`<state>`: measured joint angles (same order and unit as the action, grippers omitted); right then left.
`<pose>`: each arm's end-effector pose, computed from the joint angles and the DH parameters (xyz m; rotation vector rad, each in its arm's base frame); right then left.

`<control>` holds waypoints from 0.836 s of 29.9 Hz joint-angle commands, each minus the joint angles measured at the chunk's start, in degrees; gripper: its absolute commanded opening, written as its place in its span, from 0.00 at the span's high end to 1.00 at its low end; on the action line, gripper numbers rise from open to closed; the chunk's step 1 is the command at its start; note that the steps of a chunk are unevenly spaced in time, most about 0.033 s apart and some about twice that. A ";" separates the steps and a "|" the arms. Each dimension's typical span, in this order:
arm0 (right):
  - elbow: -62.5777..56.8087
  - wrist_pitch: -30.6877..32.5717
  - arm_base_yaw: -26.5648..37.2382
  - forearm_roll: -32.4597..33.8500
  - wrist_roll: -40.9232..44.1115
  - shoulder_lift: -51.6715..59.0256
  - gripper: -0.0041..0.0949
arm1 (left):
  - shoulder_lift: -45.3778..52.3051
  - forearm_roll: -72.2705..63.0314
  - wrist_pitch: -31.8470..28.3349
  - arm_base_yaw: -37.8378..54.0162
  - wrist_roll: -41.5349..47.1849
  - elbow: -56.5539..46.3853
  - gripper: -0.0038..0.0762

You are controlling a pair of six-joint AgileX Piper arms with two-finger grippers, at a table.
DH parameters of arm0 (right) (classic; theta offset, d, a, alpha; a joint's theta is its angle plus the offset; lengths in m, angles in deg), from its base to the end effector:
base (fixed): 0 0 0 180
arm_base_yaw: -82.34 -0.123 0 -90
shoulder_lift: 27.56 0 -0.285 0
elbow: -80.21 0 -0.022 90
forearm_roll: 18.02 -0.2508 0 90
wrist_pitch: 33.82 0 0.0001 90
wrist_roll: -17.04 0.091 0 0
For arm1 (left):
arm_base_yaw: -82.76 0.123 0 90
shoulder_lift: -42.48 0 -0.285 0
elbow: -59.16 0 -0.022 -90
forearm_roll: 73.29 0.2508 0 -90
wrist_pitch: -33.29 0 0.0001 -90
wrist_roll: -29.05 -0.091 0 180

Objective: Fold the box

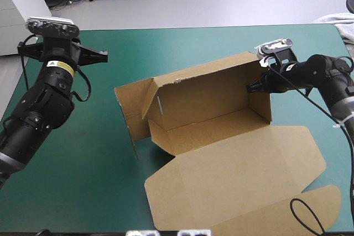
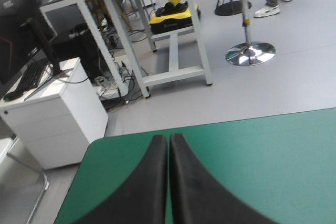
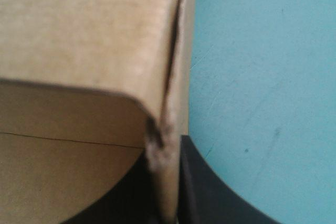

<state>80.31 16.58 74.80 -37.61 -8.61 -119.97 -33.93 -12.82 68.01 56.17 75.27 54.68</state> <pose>0.3128 0.0651 0.3512 -0.5434 2.3787 0.2798 0.2483 -0.0738 0.4480 0.1591 1.7163 0.2267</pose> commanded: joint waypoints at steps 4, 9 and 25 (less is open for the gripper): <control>6.32 8.75 -0.20 -1.35 8.28 2.03 0.96 | 1.60 -9.77 -2.63 9.14 -8.61 1.76 0.96; 7.63 16.92 -0.20 -1.47 13.86 2.03 0.96 | 1.60 -17.12 -2.26 13.87 -12.67 1.66 0.96; 13.50 19.40 -0.20 -5.36 16.33 -10.98 0.96 | 1.60 -29.38 1.72 15.21 -21.69 -1.67 0.96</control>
<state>89.72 35.39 74.75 -39.25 7.21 -130.28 -33.87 -42.76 71.93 71.21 53.86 52.83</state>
